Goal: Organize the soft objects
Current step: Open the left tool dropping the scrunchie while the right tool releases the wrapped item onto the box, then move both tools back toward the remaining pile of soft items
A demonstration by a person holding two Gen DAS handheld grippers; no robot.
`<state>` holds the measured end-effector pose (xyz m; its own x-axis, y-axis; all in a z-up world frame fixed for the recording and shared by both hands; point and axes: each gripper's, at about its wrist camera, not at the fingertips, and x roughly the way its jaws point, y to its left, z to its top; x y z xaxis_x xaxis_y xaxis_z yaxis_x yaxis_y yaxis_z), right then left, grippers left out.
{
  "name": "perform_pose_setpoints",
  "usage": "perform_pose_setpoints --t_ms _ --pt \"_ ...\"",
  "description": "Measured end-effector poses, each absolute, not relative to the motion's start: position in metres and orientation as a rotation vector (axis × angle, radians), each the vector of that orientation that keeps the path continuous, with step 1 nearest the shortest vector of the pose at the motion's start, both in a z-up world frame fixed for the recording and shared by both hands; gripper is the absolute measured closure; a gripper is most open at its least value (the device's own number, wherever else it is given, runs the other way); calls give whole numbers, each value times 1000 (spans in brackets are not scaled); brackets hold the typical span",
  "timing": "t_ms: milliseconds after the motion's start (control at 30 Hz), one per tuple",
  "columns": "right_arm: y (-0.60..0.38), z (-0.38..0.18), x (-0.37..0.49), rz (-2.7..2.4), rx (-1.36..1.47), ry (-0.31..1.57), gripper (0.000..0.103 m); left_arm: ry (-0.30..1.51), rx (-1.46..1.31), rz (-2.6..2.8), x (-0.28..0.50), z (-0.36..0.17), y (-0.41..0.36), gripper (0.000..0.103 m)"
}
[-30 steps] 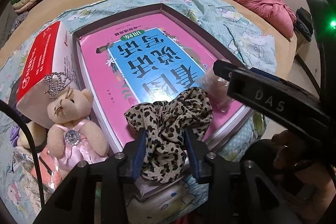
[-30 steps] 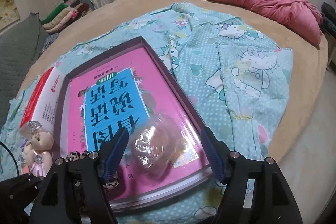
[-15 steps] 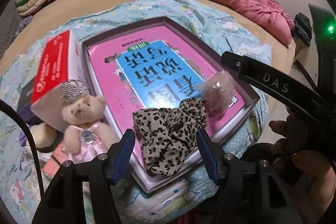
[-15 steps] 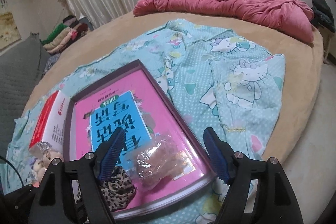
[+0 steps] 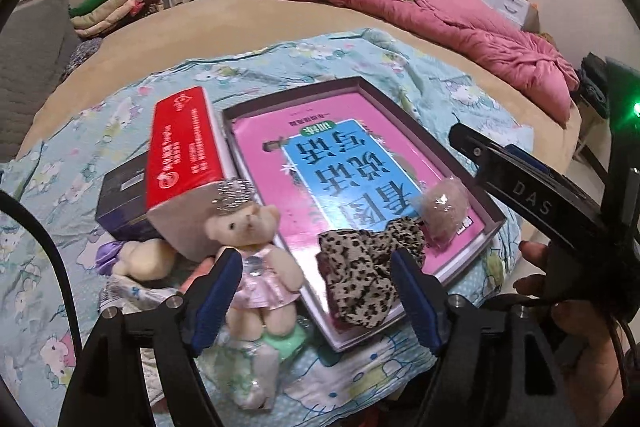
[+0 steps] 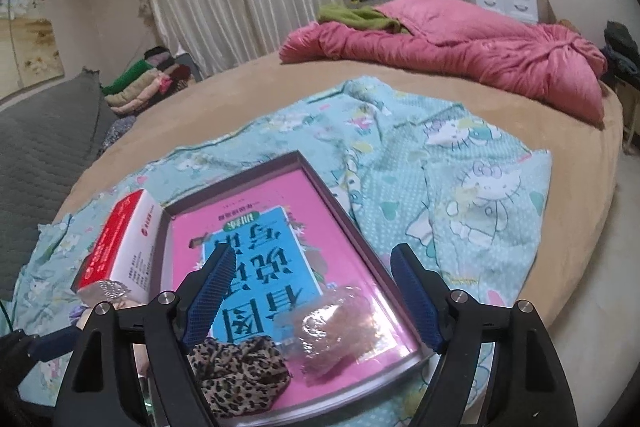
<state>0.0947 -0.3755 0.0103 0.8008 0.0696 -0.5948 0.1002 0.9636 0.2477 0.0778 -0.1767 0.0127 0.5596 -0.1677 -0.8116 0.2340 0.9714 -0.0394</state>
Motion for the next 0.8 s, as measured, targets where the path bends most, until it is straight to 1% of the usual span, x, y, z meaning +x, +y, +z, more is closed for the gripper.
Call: perform_pose_setpoints --t_ms 433,800 --pt "-340 35 78 69 201 574 20 925 19 -175 70 26 -136 24" --pt "-306 57 63 176 192 555 19 902 -83 -64 64 43 -59 24"
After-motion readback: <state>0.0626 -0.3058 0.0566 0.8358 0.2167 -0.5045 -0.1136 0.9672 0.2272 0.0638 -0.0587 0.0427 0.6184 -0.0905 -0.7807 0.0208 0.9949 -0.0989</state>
